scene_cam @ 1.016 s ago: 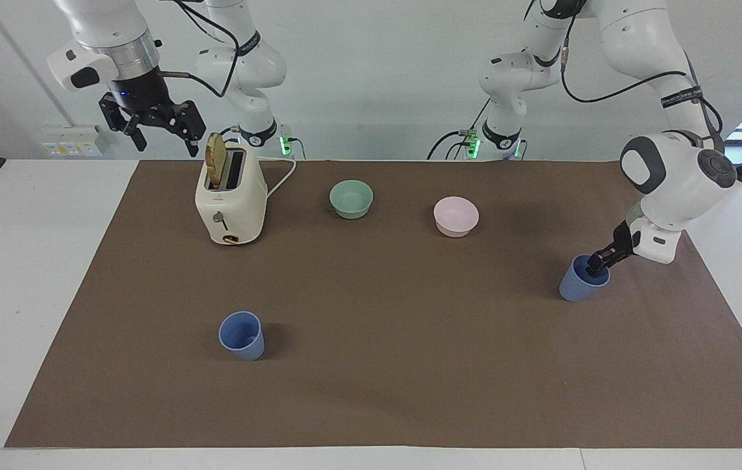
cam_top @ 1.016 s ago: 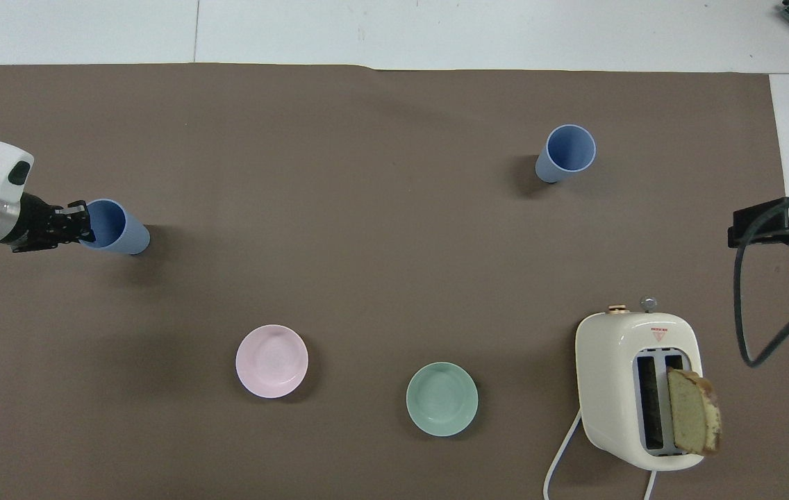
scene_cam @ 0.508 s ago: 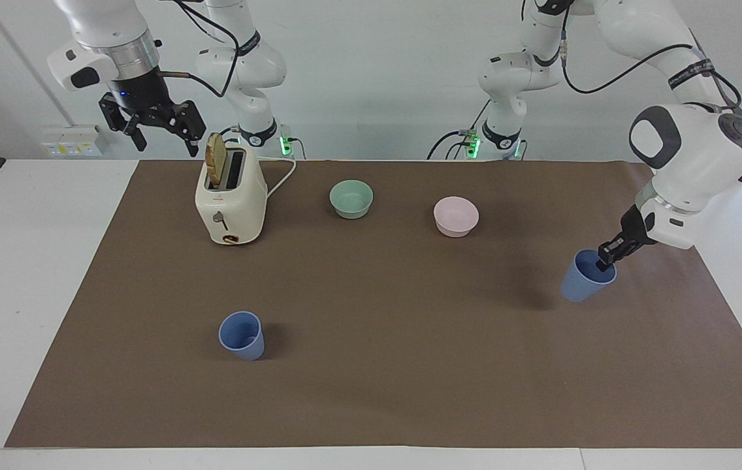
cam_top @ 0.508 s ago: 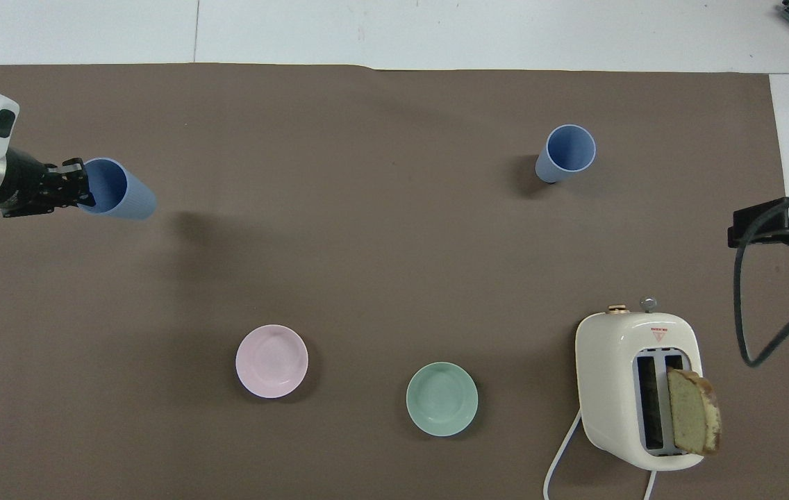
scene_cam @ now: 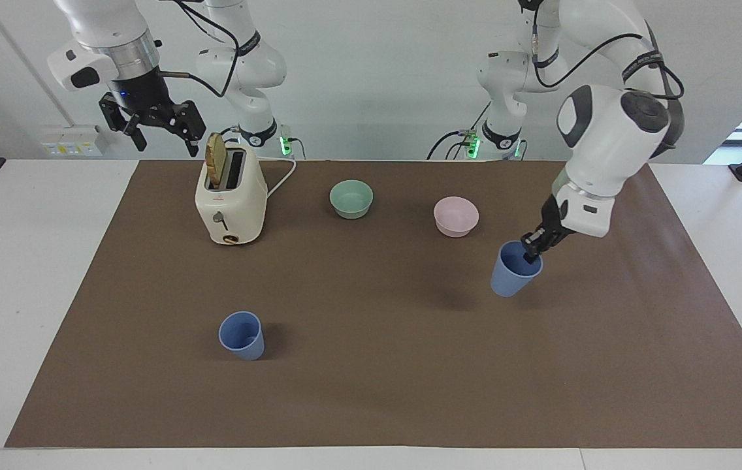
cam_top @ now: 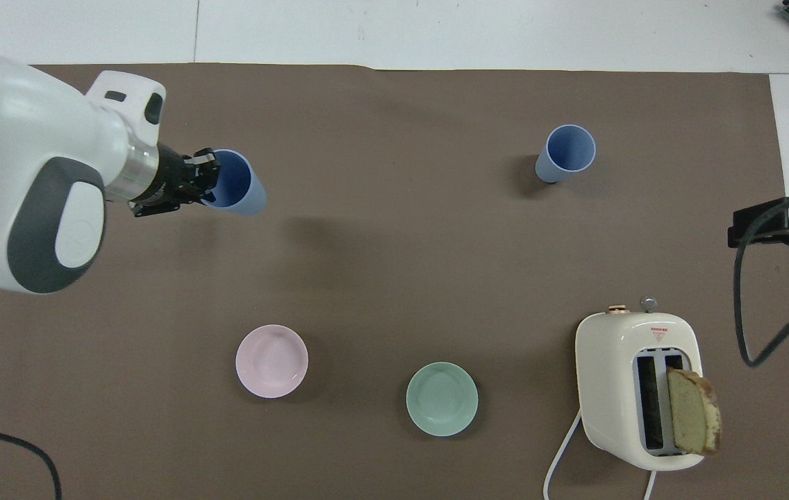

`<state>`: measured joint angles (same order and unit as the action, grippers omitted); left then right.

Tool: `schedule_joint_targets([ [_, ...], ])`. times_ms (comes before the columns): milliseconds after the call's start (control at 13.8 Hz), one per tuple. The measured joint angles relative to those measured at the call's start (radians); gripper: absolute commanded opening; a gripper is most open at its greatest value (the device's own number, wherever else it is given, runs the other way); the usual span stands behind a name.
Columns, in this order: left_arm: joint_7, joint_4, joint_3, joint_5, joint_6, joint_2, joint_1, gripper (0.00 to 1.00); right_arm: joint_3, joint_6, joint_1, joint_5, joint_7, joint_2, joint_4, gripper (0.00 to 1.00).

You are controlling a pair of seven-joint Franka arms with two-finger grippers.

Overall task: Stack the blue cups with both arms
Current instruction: 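Carry the blue cup to the table center and set it down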

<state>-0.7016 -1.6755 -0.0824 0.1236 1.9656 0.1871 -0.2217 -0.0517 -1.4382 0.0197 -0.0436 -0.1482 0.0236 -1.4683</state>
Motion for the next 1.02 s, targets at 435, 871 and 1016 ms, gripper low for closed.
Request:
schedule_joint_targets([
  [435, -0.234, 0.001, 0.000, -0.060, 0.114, 0.097, -0.224, 0.00, 0.000, 0.000, 0.000, 0.000, 0.000, 0.000, 0.000, 1.00],
  [871, -0.236, 0.002, 0.001, -0.083, 0.172, 0.159, -0.244, 0.00, 0.000, 0.000, 0.000, 0.000, 0.000, 0.000, 0.000, 1.00],
  [1016, -0.236, 0.002, 0.001, -0.091, 0.172, 0.176, -0.246, 0.00, 0.000, 0.000, 0.000, 0.000, 0.000, 0.000, 0.000, 1.00],
])
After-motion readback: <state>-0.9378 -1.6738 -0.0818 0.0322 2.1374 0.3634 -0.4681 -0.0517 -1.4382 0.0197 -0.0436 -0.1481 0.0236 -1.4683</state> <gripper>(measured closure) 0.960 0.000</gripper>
